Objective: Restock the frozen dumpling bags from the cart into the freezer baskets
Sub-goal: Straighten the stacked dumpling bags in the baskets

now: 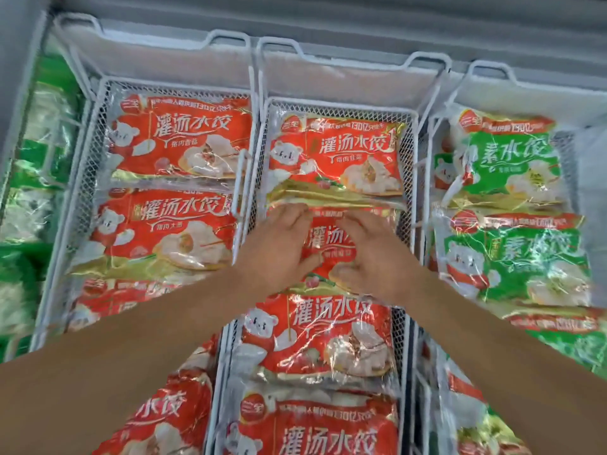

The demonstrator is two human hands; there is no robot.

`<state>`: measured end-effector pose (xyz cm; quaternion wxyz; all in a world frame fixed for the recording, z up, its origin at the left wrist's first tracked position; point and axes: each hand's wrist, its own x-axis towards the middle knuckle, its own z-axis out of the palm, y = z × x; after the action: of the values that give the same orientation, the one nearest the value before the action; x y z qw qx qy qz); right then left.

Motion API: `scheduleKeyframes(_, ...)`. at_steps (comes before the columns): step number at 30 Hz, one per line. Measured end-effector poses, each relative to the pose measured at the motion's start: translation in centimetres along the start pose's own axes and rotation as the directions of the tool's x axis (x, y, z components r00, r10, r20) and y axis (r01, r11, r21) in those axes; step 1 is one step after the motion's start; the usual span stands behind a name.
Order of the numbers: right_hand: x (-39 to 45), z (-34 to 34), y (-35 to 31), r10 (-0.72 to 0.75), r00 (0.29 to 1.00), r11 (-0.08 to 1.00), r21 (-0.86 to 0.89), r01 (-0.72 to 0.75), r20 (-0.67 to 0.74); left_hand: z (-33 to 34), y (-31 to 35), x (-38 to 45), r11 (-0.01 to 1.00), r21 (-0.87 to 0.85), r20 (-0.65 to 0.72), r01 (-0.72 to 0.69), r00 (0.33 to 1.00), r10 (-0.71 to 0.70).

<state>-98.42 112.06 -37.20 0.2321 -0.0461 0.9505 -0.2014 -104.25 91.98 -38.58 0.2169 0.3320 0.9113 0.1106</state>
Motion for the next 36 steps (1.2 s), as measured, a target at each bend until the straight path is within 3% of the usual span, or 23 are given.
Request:
scheduleKeyframes(2, -1.6, 2.5, -0.3, 0.025, 0.997, 0.999, -0.031, -0.023, 0.079, 2.0, -0.1, -2.4, 0.990, 0.140, 0.203, 0.011, 0.978, -0.039)
scheduleKeyframes(6, -4.2, 5.6, -1.1, 0.080, 0.983, 0.988, -0.141, -0.057, 0.163, 4.0, 0.3, -4.9, 0.992, 0.117, 0.261, 0.045, 0.962, -0.075)
scheduleKeyframes(10, -2.8, 3.5, -0.6, 0.107, 0.994, 0.993, 0.045, -0.106, 0.000, 2.5, 0.7, -3.3, 0.994, 0.070, 0.168, 0.081, 0.982, -0.092)
scheduleKeyframes(14, -2.0, 3.2, 0.8, 0.155, 0.983, 0.987, -0.057, -0.149, 0.097, 3.0, -0.1, -1.6, 0.991, 0.115, 0.228, 0.075, 0.969, -0.099)
scheduleKeyframes(20, -1.1, 3.7, 0.8, 0.195, 0.980, 0.979, -0.068, -0.192, 0.043, 3.5, -0.8, -0.6, 0.995, 0.082, 0.124, 0.051, 0.990, -0.061)
scheduleKeyframes(25, -2.4, 3.3, 0.9, 0.194, 0.971, 0.978, -0.101, -0.181, 0.138, 4.1, -0.9, -1.7, 0.988, 0.152, 0.153, 0.006, 0.988, -0.030)
scheduleKeyframes(30, -2.6, 3.9, 0.2, 0.213, 0.977, 0.975, -0.060, -0.212, 0.009, 3.7, -0.3, -1.2, 0.988, 0.149, 0.113, 0.040, 0.992, -0.057)
scheduleKeyframes(33, -6.3, 4.9, -1.7, 0.129, 0.967, 0.992, 0.030, -0.125, -0.221, 3.5, 1.5, -5.2, 0.999, 0.007, -0.071, 0.034, 0.997, -0.033)
scheduleKeyframes(35, -9.5, 6.3, -3.1, 0.118, 0.970, 0.993, 0.041, -0.111, -0.212, 4.0, 2.9, -8.9, 1.000, -0.014, -0.149, 0.001, 0.989, -0.003)
scheduleKeyframes(36, -11.0, 7.1, -3.5, 0.150, 0.978, 0.989, 0.025, -0.148, -0.141, 4.2, 3.3, -10.5, 0.999, 0.016, -0.085, 0.032, 0.996, -0.031)
